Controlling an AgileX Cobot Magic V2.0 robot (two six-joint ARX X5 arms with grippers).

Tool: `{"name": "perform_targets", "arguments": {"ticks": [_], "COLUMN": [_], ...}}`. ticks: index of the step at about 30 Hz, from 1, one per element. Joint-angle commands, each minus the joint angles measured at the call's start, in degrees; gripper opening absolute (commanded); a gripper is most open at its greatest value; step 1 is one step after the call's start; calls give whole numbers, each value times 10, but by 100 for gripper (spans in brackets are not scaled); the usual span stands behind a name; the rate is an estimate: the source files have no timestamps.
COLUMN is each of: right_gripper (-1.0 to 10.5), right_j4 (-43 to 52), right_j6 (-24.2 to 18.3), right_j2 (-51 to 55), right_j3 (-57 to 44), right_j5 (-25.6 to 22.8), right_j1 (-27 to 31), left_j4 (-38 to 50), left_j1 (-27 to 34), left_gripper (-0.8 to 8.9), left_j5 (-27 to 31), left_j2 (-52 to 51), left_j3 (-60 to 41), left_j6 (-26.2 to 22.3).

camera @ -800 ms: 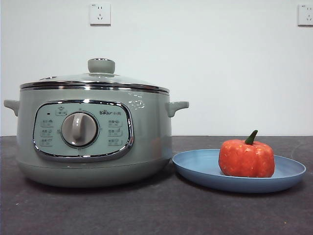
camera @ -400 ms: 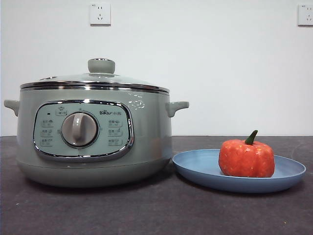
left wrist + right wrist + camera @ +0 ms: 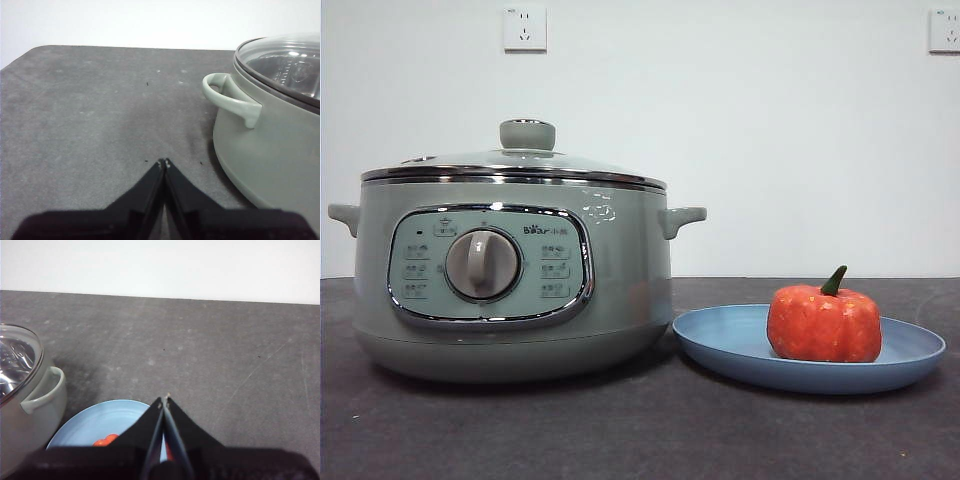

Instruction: Take the pumpkin out from the steamer,put the pumpkin in the blue plate,close the lid

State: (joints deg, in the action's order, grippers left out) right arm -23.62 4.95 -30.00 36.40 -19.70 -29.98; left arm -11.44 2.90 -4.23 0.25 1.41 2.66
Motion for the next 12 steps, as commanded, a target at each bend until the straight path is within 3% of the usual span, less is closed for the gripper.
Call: {"name": "perform_targets", "arguments": {"ticks": [1,8,12], "right_gripper": [5,5,5], "right_j4": [4,-2,-22], "right_j6": [5,5,-19], "right_j2": [0,3,53], "right_j3": [-2,-2,-10], "right_j5": [-2,-2,2], "right_j1": [-1,-1,12], "left_j4": [-12,-12,-12], "left_j1": [2,2,2], "left_gripper": [-3,-3,-3], "left_j5": [-3,-3,-3], "left_j2": [-1,-1,-1], "left_j3": [-3,-3,-3], "left_j6": [4,4,4]}}
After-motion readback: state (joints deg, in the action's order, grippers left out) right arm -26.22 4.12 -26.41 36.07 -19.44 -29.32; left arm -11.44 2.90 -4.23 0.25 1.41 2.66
